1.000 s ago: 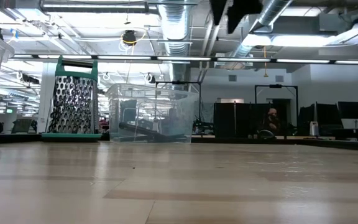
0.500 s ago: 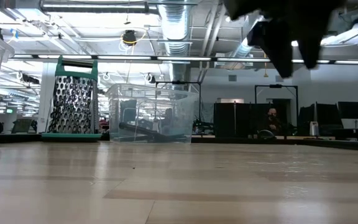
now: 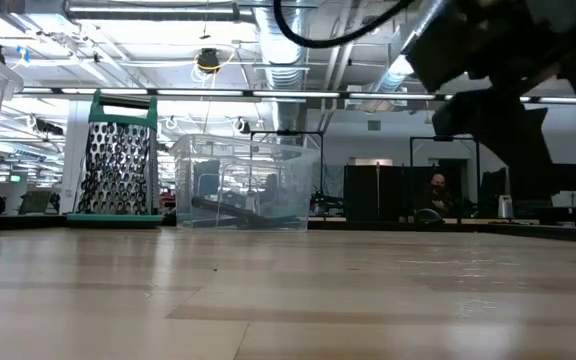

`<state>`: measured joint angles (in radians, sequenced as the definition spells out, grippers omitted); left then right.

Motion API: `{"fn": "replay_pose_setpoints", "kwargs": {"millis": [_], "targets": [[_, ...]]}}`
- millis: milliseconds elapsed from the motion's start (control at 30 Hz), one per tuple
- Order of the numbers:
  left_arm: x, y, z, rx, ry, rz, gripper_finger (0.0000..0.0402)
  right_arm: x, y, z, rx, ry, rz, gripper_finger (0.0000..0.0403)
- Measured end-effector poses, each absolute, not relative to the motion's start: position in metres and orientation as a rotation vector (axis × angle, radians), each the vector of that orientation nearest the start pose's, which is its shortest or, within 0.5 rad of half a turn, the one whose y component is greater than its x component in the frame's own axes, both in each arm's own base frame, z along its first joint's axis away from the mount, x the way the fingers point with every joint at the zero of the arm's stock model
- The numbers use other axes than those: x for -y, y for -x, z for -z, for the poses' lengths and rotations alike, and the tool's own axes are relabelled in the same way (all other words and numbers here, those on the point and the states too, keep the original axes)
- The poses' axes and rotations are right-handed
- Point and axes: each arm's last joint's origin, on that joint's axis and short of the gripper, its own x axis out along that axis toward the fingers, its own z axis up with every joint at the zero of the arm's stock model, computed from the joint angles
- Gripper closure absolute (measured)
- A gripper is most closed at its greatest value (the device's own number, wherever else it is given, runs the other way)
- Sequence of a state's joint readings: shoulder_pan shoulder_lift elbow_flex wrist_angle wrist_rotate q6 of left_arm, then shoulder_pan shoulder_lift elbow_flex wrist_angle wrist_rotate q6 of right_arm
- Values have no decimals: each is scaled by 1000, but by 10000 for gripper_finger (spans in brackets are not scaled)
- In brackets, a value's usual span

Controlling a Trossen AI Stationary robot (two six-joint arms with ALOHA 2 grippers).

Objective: Pick & Place Kitchen Items
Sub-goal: Put the pink spatula into the bottom left transparent bin

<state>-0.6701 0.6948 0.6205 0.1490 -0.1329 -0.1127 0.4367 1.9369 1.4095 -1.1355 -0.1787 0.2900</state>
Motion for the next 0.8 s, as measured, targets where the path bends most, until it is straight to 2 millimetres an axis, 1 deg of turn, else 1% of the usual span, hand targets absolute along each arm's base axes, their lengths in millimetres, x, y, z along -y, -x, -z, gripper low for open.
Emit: {"fn": "replay_pose_setpoints", "kwargs": {"millis": [133, 200, 233, 300, 333, 433, 467, 633, 800], "targets": [[98, -130, -321, 39, 139, 540, 270, -146, -314, -181, -1733, -31, -268, 151], [98, -129, -321, 40, 138, 540, 270, -143, -317, -182, -1722, -31, -289, 163], [98, -129, -321, 40, 139, 540, 270, -141, -317, -182, -1725, -33, -286, 176], [98, -129, -321, 40, 138, 540, 270, -135, -318, -182, -1740, -46, -275, 221], [98, -129, -321, 40, 138, 540, 270, -132, -319, -182, -1747, -55, -269, 251], [98, -129, -321, 40, 137, 540, 270, -122, -319, -182, -1780, -82, -272, 362], [98, -129, -321, 40, 137, 540, 270, -118, -320, -183, -1781, -86, -276, 381], [98, -130, -321, 40, 137, 540, 270, -109, -324, -183, -1772, -114, -357, 398], [98, -129, -321, 39, 137, 541, 270, -103, -325, -178, -1800, -145, -417, 401]]}}
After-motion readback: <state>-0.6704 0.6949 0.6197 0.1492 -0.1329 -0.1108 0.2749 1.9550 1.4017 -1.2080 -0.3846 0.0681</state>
